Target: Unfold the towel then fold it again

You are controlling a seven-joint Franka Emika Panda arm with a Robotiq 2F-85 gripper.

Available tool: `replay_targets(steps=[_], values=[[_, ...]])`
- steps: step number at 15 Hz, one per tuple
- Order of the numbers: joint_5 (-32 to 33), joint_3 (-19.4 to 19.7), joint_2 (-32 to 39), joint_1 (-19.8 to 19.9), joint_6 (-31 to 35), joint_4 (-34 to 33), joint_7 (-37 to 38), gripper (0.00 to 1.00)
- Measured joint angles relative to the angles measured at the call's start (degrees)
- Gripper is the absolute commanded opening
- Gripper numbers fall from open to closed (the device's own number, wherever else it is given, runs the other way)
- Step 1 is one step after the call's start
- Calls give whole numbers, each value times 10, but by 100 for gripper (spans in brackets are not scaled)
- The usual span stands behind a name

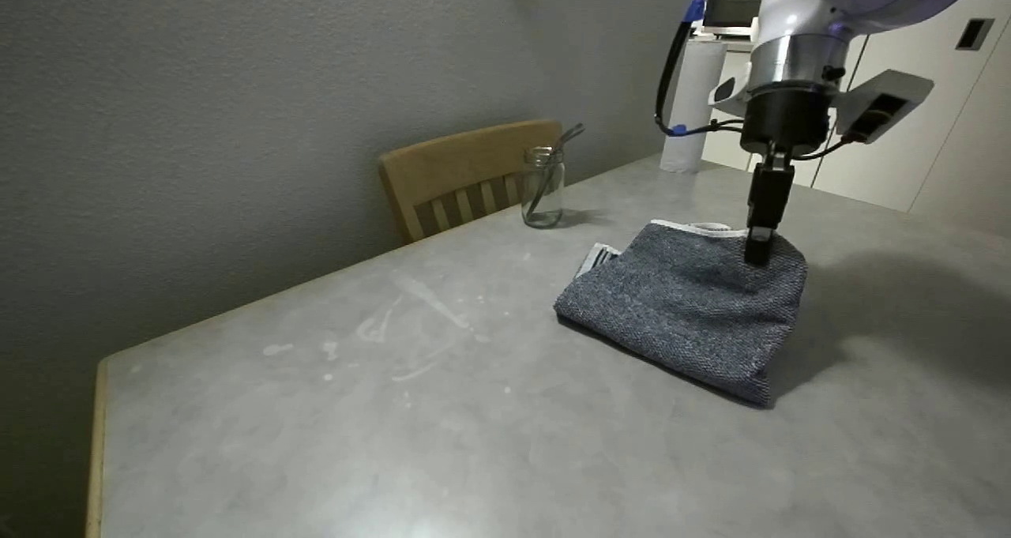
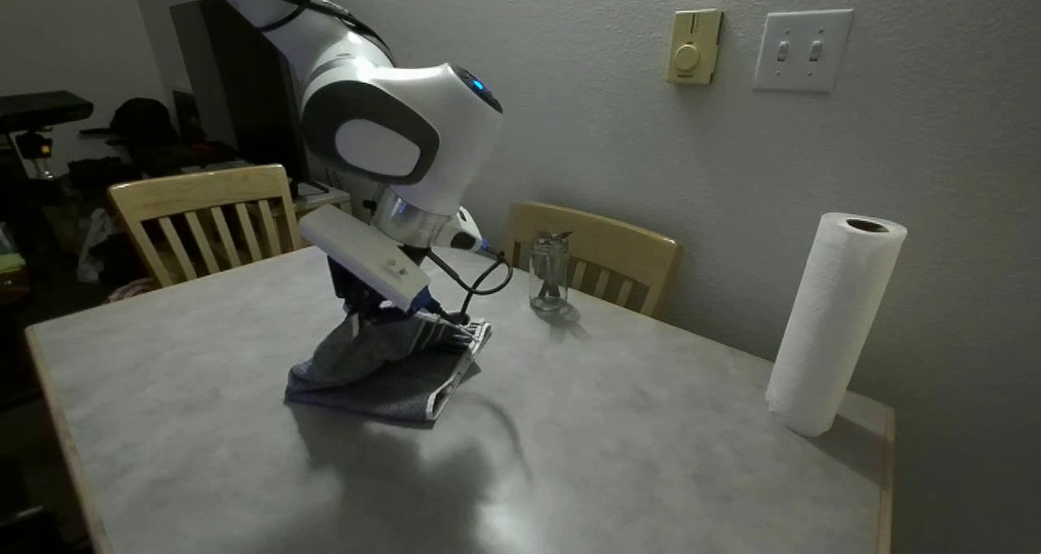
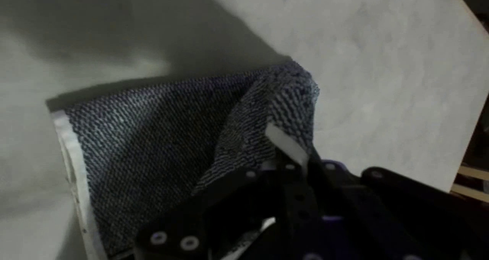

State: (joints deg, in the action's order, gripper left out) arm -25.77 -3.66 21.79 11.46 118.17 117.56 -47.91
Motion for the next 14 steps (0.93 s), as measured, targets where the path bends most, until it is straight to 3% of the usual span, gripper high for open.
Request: replay_targets(steps=[9, 14], values=[[52, -19, 8, -49, -75, -51, -38, 1], [92, -28, 33, -63, -112, -87, -127, 1]])
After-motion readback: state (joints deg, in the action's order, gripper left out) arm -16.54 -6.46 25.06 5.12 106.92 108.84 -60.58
